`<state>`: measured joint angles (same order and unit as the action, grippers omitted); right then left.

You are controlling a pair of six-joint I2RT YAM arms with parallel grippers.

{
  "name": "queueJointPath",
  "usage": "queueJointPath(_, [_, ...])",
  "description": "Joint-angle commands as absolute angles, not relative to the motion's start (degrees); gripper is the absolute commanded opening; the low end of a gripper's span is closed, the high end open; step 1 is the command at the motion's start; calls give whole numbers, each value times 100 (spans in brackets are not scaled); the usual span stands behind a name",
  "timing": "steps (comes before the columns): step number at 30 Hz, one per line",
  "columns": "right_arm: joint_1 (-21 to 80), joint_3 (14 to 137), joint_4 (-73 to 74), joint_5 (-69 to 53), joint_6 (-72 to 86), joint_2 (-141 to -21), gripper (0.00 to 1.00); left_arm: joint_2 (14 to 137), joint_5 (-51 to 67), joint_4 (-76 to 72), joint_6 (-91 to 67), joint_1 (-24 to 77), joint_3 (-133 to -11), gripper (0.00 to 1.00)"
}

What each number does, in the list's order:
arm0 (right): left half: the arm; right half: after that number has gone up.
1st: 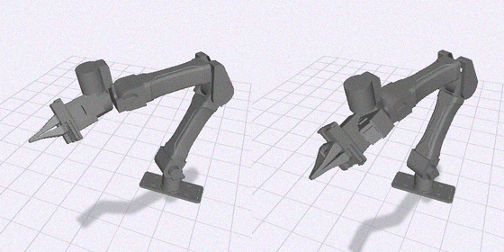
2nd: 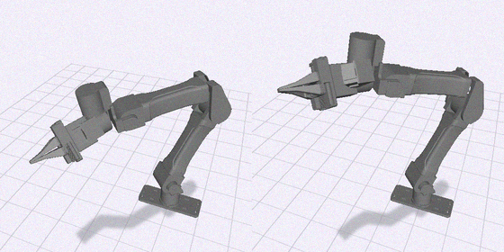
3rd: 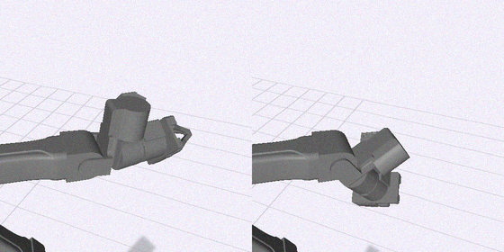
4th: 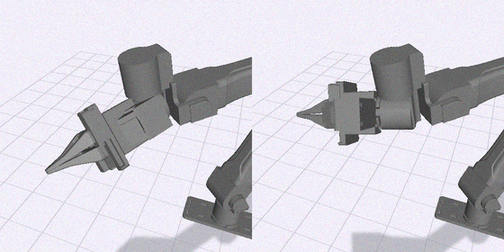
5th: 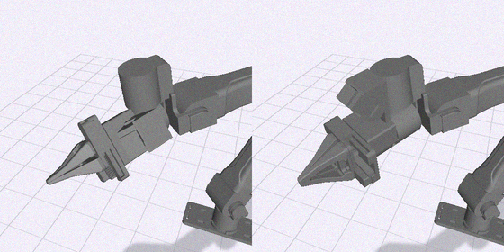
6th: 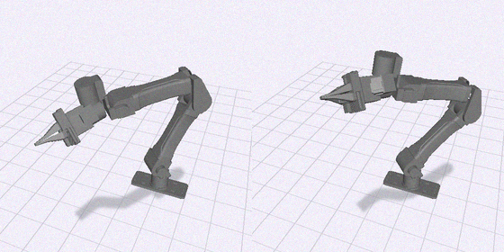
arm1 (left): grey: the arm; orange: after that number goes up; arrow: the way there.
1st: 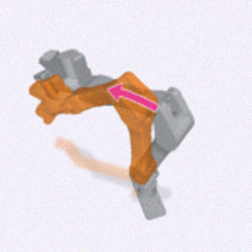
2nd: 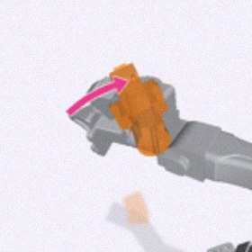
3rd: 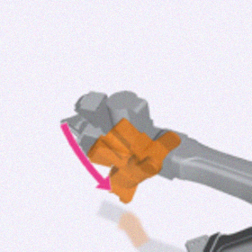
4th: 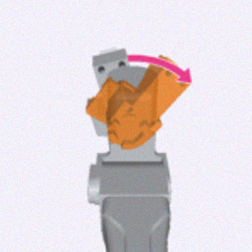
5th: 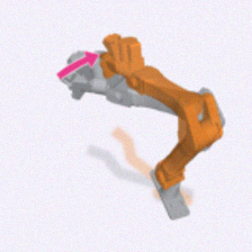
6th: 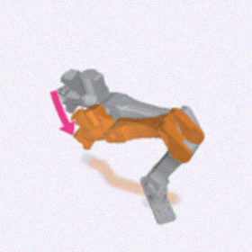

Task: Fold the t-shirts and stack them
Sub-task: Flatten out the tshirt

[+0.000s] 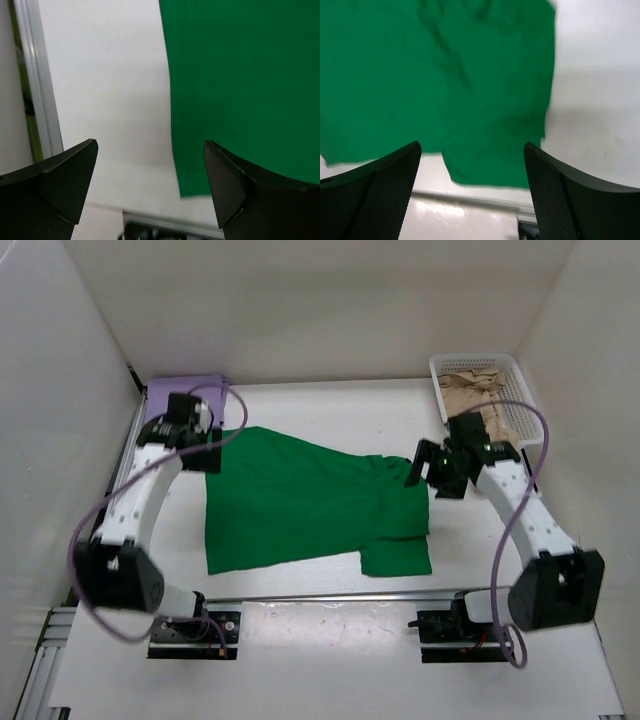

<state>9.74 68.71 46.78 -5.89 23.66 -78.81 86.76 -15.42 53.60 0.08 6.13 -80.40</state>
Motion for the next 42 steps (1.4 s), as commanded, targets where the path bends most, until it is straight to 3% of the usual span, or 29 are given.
queueJointPath(1, [1186, 5952, 4887, -316, 2862, -7297, 87, 7876, -846, 6133, 0, 510, -6797, 96])
queueJointPath(9, [2424, 4247, 4781, 289, 4341, -6855, 89, 7918, -1143, 6022, 0, 562, -4871, 95])
queueJointPath(20, [2566, 2936, 3894, 352, 4597, -6855, 91, 8507, -625, 4914, 0, 624, -4385, 97])
queueJointPath(24, [2514, 2769, 3604, 299, 4456, -6855, 93, 8876, -361, 4852, 0, 624, -4447, 60])
queueJointPath(26, [2514, 2769, 3604, 368, 4403, -6855, 93, 8991, -360, 4791, 0, 624, -4447, 33])
queueJointPath(29, [2514, 2769, 3604, 544, 4403, -6786, 93, 8991, -360, 4790, 0, 624, -4447, 11])
queueJointPath(30, [2514, 2769, 3604, 597, 4403, -6724, 93, 8930, -360, 4790, 0, 624, -4447, 11])
queueJointPath(32, [2443, 2699, 3402, 485, 4351, -6724, 88, 8869, -360, 4790, 0, 624, -4447, 11])
queueJointPath(33, [2374, 2698, 3288, 370, 4351, -6724, 78, 8807, -360, 4790, 0, 624, -4447, 11])
queueJointPath(38, [2373, 2585, 2760, 281, 4351, -6899, 47, 8702, -360, 4843, 0, 624, -4447, 11])
queueJointPath(39, [2312, 2584, 2708, 281, 4351, -6960, 39, 8701, -360, 4843, 0, 624, -4447, 11])
queueJointPath(40, [2225, 2584, 2655, 281, 4290, -7013, 16, 8640, -360, 4843, 0, 624, -4447, 11])
queueJointPath(42, [2145, 2584, 2654, 281, 4289, -7014, 0, 8640, -413, 4904, 0, 624, -4543, 11])
